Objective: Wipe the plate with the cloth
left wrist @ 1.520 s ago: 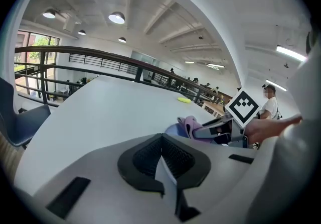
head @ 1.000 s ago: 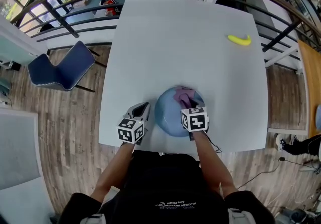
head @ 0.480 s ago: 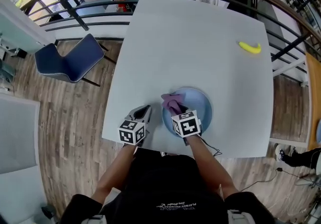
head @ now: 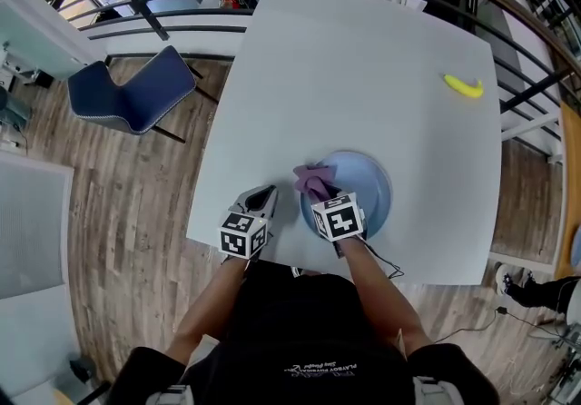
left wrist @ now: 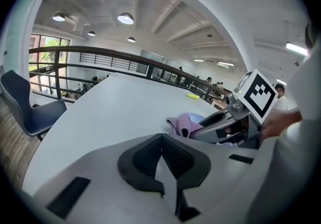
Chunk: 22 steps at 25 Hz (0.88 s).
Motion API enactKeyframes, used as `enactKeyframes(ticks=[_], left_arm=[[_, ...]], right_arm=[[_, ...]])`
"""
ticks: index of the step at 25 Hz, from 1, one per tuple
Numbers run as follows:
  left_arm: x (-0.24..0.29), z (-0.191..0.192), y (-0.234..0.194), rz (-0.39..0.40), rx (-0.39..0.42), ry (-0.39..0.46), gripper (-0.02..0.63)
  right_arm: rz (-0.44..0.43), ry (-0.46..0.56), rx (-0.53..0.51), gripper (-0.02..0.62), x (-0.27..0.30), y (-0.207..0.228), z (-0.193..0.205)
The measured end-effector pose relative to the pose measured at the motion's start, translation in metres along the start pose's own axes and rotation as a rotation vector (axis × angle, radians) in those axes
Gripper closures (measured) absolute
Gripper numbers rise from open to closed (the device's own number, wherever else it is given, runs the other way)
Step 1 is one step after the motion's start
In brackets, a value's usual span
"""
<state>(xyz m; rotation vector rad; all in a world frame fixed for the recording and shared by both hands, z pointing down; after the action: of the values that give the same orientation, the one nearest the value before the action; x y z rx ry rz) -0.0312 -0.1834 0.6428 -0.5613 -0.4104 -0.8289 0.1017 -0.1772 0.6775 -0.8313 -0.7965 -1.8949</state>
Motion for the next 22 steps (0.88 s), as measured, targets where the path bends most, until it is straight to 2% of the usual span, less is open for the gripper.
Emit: enactKeyframes(ticks=[5,22], left_arm=[[0.004,-0.004,0.001,0.014,0.01,-0.007,0.594],[0.026,-0.028,0.047,0.125,0.082,-0.008,0.594]], right_arm=[[0.034,-0.001,0.014,0.477,-0.004,0.011,0.004],[0.168,-0.003,0.191,0.477,-0.046,0.08,0.032]])
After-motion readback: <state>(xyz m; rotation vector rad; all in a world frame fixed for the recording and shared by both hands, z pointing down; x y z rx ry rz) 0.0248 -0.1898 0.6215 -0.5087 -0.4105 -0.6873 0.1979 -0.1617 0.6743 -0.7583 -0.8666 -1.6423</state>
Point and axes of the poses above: the fingertips, and each gripper's own axes: x forward along the fingers, y to its right, z out of its underside, the point moved 3 cm from there along -x, backward along the fingers
